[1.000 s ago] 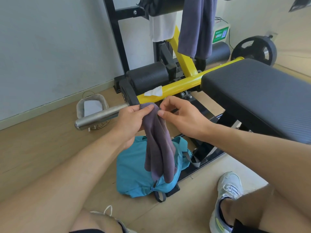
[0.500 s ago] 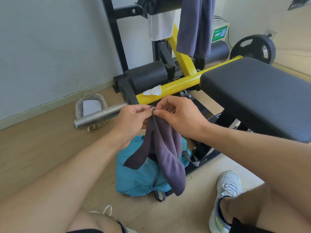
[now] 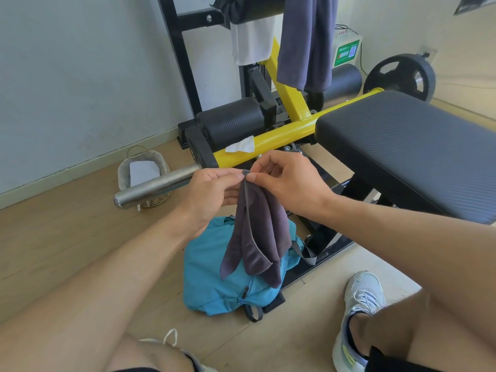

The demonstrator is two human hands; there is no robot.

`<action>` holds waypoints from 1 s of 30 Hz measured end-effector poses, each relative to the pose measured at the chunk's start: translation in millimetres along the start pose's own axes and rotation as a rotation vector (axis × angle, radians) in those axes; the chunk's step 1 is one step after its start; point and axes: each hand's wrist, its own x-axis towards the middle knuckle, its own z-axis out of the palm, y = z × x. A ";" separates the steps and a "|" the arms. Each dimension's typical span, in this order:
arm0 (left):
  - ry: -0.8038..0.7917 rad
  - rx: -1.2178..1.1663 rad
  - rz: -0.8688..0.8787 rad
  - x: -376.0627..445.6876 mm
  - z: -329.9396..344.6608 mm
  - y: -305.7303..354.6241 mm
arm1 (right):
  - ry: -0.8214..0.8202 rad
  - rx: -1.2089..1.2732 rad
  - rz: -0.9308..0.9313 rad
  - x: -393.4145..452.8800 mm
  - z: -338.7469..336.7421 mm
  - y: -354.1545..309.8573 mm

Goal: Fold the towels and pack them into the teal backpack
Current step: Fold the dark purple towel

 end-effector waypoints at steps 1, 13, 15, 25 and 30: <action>-0.008 0.013 -0.003 0.2 -0.3 -0.5 | -0.008 0.001 0.002 -0.2 -0.3 0.5; 0.069 0.198 0.104 2.2 -1.6 -7.3 | -0.226 0.069 0.102 3.4 -7.7 4.5; 0.141 0.154 0.113 6.4 -4.6 -8.6 | -0.350 0.069 0.129 4.0 -13.7 9.3; 0.578 0.065 0.112 34.0 -51.0 -25.2 | -0.727 -0.378 0.067 3.7 -27.6 18.1; 0.629 0.084 0.136 37.4 -63.8 -30.2 | -0.833 -0.371 0.045 -3.8 -22.6 8.6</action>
